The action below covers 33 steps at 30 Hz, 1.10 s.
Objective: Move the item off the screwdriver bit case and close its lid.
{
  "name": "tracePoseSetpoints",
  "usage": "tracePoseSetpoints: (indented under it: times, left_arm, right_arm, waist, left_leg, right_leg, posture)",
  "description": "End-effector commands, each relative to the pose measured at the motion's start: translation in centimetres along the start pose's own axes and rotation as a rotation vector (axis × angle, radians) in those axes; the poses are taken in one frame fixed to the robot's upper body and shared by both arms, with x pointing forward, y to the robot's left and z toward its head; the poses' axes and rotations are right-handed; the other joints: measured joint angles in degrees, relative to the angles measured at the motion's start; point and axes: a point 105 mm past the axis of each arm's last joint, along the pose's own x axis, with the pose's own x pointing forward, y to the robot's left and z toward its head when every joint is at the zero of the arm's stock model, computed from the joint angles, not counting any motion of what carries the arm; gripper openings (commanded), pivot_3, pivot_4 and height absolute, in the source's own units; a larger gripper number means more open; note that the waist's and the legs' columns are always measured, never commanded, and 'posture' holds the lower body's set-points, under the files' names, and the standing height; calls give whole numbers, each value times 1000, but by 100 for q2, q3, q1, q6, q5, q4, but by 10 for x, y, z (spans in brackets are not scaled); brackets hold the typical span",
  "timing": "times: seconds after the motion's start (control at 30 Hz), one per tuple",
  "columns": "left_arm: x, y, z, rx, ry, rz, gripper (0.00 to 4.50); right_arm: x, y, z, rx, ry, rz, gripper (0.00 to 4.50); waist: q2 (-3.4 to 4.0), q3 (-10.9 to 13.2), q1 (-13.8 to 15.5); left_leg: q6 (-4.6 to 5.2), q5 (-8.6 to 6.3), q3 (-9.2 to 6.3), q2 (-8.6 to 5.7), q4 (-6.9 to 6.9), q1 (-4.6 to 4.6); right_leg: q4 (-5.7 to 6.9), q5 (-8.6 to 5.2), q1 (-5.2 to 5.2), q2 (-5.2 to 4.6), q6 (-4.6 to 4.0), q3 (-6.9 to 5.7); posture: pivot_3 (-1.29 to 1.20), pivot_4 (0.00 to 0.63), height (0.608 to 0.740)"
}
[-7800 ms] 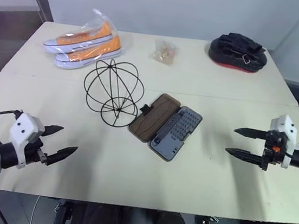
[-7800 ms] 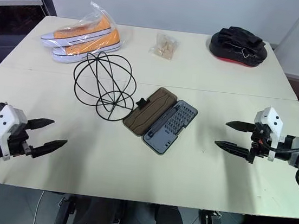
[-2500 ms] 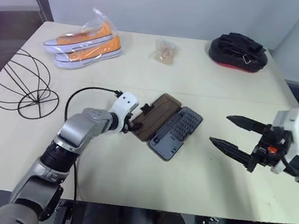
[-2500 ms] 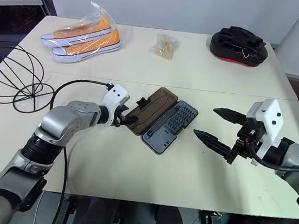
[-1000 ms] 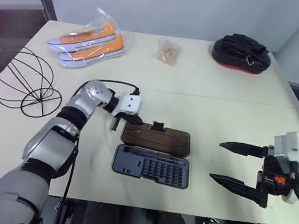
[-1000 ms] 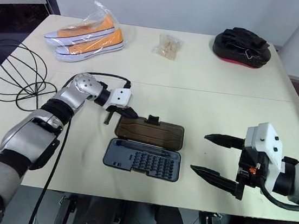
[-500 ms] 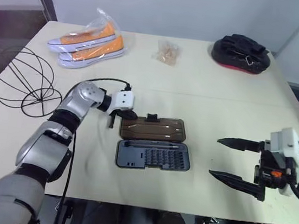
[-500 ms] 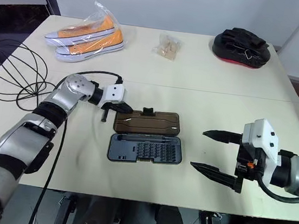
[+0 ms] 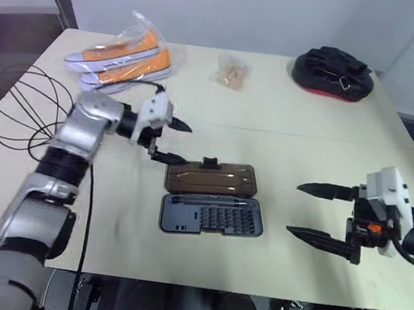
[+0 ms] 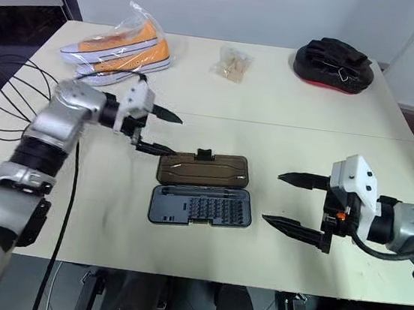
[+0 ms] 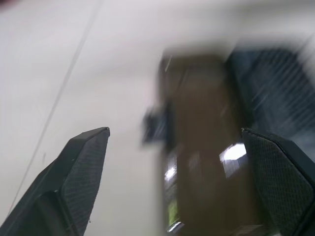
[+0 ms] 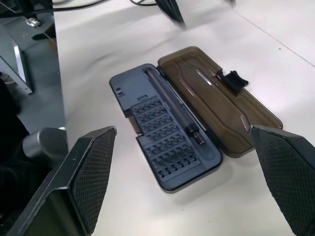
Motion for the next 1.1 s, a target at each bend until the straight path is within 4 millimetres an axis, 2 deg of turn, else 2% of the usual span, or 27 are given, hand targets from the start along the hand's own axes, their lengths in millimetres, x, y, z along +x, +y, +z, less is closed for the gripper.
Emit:
tracePoseSetpoints:
  times: [0.03, 0.13, 0.3, 0.33, 0.57, 0.77, 1.0, 1.1]
  left_arm:
    - [9, -37, 12, -20, -23, -128, 4235]
    - [11, -71, -10, -40, 44, -237, 3218]
    - [10, -96, -37, -103, 113, -261, 724]
    - [9, -99, -41, -111, 125, -265, 79]
    - [6, -106, -74, -135, 245, -218, 29]
    - [10, -102, -92, -127, 297, -146, 29]
    - [12, -96, -95, -129, 287, -95, 29]
    - [12, -99, -100, -115, 301, -97, 29]
  right_arm:
    - [5, -8, 3, -41, 2, 20, 4500]
    - [12, -11, 2, -58, 10, 68, 4500]
    - [26, -22, 1, -94, 24, 112, 4500]
    - [29, -26, 0, -102, 27, 110, 4500]
    - [53, -56, -9, -168, 72, 85, 4500]
    - [74, -78, -12, -203, 99, 56, 4500]
    - [94, -95, -3, -186, 90, 43, 4500]
    - [104, -96, -10, -179, 130, 61, 4500]
  waist:
    - [3, -2, -15]
    - [8, -3, -113]
    - [7, 1, -81]
    - [8, 0, -79]
    - [8, 1, -64]
    - [9, 1, -72]
    - [10, 1, -67]
    - [11, 0, -69]
  left_leg:
    - [0, 0, -1, -1, 0, 0]
    - [0, 0, 1, 2, -5, 5]
    - [-5, 3, 5, 9, -5, 7]
    - [-5, 3, 5, 9, -4, 8]
    - [-6, 3, 9, 1, -5, 4]
    - [-6, 3, 12, 2, -6, 4]
    - [-6, 3, 11, 1, -6, 4]
    - [-6, 3, 11, 1, -6, 4]
  right_leg:
    - [0, 0, 1, -2, 0, 0]
    - [-1, -1, -1, 0, -1, 2]
    - [6, -1, -6, 8, -4, 7]
    - [5, -1, -4, 8, -4, 7]
    - [2, 0, -8, -1, -4, 7]
    - [1, 0, -10, -1, -4, 7]
    - [3, 0, -11, -3, -4, 7]
    - [3, 0, -11, -3, -5, 7]
  posture:
    - [0, 150, 740]
    - [0, 150, 740]
    - [0, 150, 740]
    - [0, 150, 740]
    - [0, 150, 740]
    - [0, 150, 740]
    - [0, 150, 740]
    - [0, 150, 740]
